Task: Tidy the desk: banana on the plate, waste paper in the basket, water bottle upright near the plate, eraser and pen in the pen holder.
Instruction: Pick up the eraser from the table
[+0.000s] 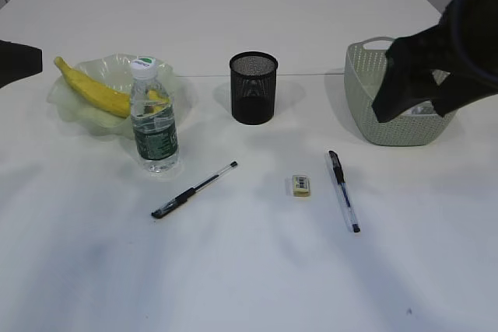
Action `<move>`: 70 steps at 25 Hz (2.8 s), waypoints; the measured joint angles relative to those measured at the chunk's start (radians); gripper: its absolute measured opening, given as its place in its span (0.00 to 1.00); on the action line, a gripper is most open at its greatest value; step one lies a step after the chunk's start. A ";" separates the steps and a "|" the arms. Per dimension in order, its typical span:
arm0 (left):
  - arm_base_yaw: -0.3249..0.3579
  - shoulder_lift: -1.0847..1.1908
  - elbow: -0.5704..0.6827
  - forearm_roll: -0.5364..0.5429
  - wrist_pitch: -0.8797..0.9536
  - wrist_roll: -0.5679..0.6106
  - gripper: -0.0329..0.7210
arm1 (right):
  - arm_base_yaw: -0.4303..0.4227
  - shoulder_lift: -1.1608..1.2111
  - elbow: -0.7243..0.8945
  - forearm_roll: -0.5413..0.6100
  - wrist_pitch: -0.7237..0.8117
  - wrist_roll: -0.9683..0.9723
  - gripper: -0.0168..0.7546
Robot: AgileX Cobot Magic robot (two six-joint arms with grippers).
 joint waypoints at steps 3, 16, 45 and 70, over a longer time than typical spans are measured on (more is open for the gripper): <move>0.000 -0.001 0.000 0.000 0.000 0.000 0.75 | 0.029 0.055 -0.056 -0.018 0.000 0.031 0.79; 0.000 -0.001 0.000 0.000 0.000 0.000 0.75 | 0.032 0.337 -0.332 -0.030 0.080 0.148 0.78; 0.000 -0.001 0.002 0.000 0.000 -0.002 0.74 | 0.114 0.805 -0.556 -0.107 0.111 0.431 0.68; 0.000 -0.001 0.002 0.000 -0.002 -0.002 0.73 | 0.115 0.918 -0.634 -0.108 0.109 0.433 0.68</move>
